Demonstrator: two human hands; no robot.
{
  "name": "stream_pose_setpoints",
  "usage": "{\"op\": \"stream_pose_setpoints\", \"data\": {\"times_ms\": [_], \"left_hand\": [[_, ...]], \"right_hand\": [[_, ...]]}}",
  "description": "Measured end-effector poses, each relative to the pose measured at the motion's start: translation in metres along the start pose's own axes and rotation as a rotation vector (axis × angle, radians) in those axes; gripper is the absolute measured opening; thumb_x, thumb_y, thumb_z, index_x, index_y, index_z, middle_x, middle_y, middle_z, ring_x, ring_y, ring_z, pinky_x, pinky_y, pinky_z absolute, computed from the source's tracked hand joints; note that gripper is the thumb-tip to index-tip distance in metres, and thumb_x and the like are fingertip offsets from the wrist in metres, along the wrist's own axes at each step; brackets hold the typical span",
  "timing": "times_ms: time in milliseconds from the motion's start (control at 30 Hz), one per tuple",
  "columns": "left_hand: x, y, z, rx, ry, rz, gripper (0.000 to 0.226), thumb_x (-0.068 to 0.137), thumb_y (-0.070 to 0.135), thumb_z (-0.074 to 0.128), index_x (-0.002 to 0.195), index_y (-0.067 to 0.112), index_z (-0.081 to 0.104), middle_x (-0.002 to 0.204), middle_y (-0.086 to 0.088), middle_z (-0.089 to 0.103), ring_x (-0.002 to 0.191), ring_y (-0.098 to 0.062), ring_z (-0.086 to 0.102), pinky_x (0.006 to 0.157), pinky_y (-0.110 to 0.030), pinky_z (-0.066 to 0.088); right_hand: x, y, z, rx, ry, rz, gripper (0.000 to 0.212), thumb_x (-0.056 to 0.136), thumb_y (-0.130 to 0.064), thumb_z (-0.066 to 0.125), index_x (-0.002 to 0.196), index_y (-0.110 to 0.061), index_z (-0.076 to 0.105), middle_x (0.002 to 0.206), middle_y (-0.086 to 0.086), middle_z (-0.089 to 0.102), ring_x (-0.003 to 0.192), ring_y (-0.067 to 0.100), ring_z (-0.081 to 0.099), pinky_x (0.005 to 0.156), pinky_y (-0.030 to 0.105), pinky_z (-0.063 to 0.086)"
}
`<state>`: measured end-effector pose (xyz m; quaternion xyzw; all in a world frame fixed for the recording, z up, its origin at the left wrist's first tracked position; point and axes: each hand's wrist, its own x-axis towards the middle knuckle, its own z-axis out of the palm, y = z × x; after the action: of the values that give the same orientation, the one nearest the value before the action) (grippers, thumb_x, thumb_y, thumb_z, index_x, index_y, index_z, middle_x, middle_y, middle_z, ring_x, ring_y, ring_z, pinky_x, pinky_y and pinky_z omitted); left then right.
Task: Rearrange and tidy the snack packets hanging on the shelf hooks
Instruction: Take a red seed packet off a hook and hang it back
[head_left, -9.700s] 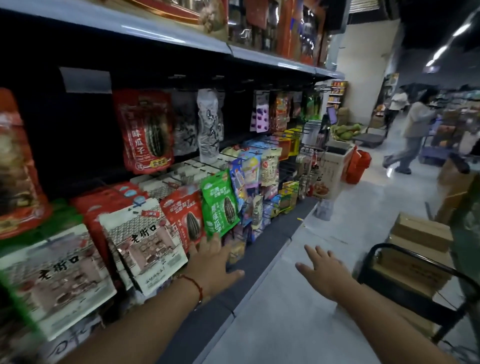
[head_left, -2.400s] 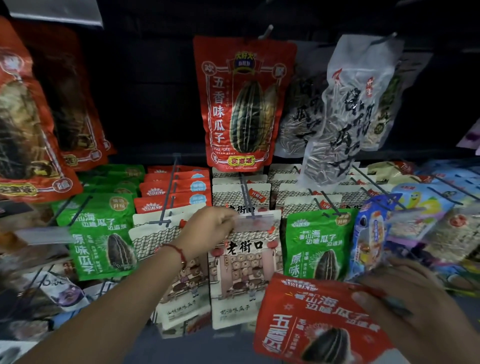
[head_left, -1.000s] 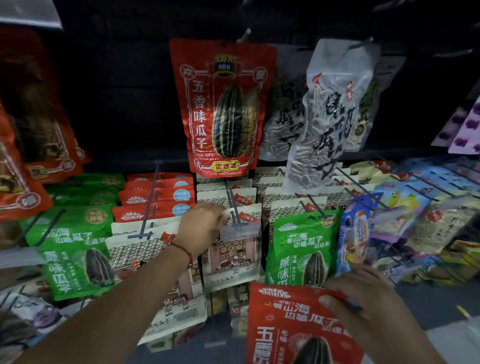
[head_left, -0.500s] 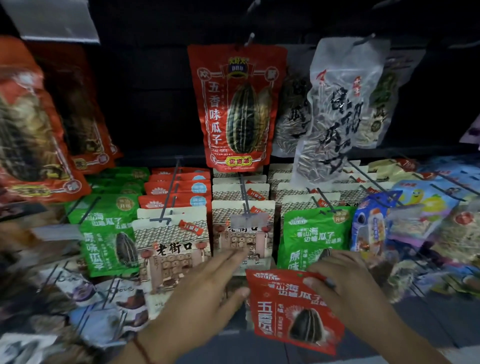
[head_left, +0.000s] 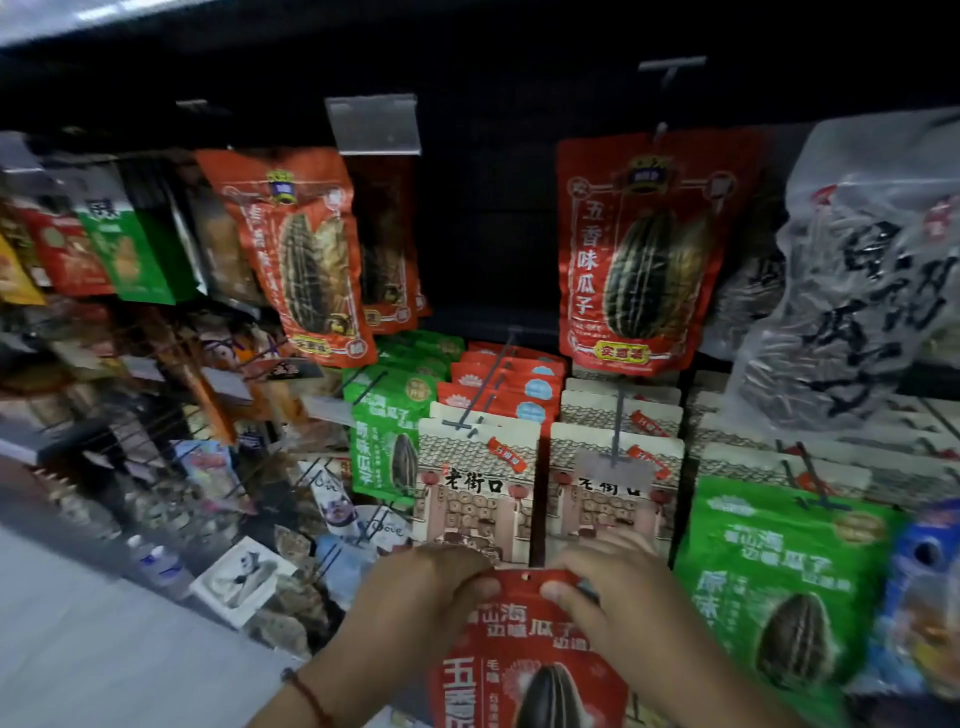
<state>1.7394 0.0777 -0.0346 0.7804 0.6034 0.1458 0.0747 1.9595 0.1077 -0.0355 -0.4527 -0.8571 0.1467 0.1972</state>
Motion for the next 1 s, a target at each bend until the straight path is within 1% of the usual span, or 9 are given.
{"op": "stream_pose_setpoints", "data": {"times_ms": [67,167,233,367,500,633,800,900,1000], "left_hand": [[-0.011,-0.015,-0.011,0.003,0.022,-0.071,0.03,0.099,0.048,0.044,0.101,0.027,0.065,0.094,0.015,0.068,0.082,0.0,0.063,0.07,-0.018,0.051],[-0.028,-0.043,-0.026,0.007,0.077,-0.175,0.023,0.099,0.044,0.048,0.102,0.031,0.067,0.092,0.018,0.068,0.08,0.003,0.064,0.068,-0.015,0.052],[-0.036,-0.064,-0.033,0.016,0.118,-0.218,0.022,0.099,0.042,0.05,0.103,0.031,0.068,0.092,0.018,0.067,0.081,0.002,0.063,0.068,-0.016,0.053],[-0.045,-0.111,-0.045,-0.016,0.129,-0.259,0.023,0.099,0.043,0.047,0.102,0.03,0.066,0.095,0.016,0.067,0.083,-0.004,0.066,0.069,-0.028,0.057],[-0.042,-0.169,-0.056,-0.046,0.105,-0.248,0.023,0.099,0.042,0.047,0.096,0.027,0.065,0.089,0.015,0.068,0.078,-0.004,0.067,0.067,-0.03,0.058],[-0.025,-0.238,-0.059,-0.084,0.097,-0.201,0.02,0.099,0.042,0.049,0.094,0.031,0.065,0.085,0.017,0.066,0.074,0.0,0.063,0.068,-0.027,0.055],[0.015,-0.319,-0.055,-0.126,0.044,-0.081,0.023,0.099,0.045,0.048,0.092,0.029,0.064,0.082,0.017,0.062,0.074,-0.001,0.057,0.058,-0.019,0.04],[0.042,-0.344,-0.057,-0.151,-0.006,-0.023,0.026,0.1,0.043,0.048,0.099,0.027,0.067,0.091,0.012,0.069,0.081,-0.009,0.063,0.064,-0.026,0.048],[0.074,-0.36,-0.059,-0.175,-0.06,0.038,0.027,0.1,0.044,0.048,0.093,0.024,0.067,0.085,0.007,0.07,0.076,-0.011,0.064,0.067,-0.033,0.054]], "right_hand": [[0.014,-0.01,0.005,0.024,0.0,-0.037,0.029,0.096,-0.054,0.046,0.117,-0.041,0.06,0.113,-0.028,0.057,0.106,-0.005,0.043,0.09,0.016,0.02],[0.035,-0.028,0.02,0.069,-0.008,-0.076,0.026,0.097,-0.049,0.049,0.117,-0.037,0.061,0.112,-0.024,0.06,0.103,-0.002,0.048,0.088,0.018,0.034],[0.051,-0.043,0.034,0.092,-0.005,-0.109,0.024,0.098,-0.047,0.049,0.113,-0.035,0.063,0.106,-0.022,0.061,0.097,0.0,0.048,0.081,0.019,0.037],[0.086,-0.074,0.066,0.121,0.008,-0.147,0.027,0.099,-0.045,0.047,0.117,-0.032,0.062,0.111,-0.018,0.061,0.104,0.004,0.05,0.082,0.02,0.034],[0.125,-0.099,0.099,0.143,0.007,-0.109,0.023,0.098,-0.044,0.049,0.107,-0.028,0.065,0.099,-0.014,0.061,0.093,0.006,0.051,0.079,0.027,0.042],[0.165,-0.126,0.135,0.14,0.037,0.025,0.02,0.097,-0.045,0.051,0.101,-0.03,0.064,0.093,-0.016,0.058,0.087,0.001,0.052,0.079,0.029,0.049],[0.209,-0.154,0.183,0.329,0.126,0.276,0.013,0.095,-0.037,0.059,0.097,-0.027,0.066,0.09,-0.01,0.066,0.078,0.001,0.062,0.064,0.024,0.051],[0.23,-0.16,0.199,0.426,0.175,0.44,0.008,0.093,-0.036,0.062,0.089,-0.03,0.065,0.083,-0.007,0.07,0.071,0.004,0.067,0.063,0.031,0.057],[0.249,-0.161,0.204,0.543,0.249,0.575,0.006,0.092,-0.033,0.065,0.088,-0.028,0.066,0.081,-0.002,0.072,0.066,0.01,0.07,0.063,0.035,0.06]]}}
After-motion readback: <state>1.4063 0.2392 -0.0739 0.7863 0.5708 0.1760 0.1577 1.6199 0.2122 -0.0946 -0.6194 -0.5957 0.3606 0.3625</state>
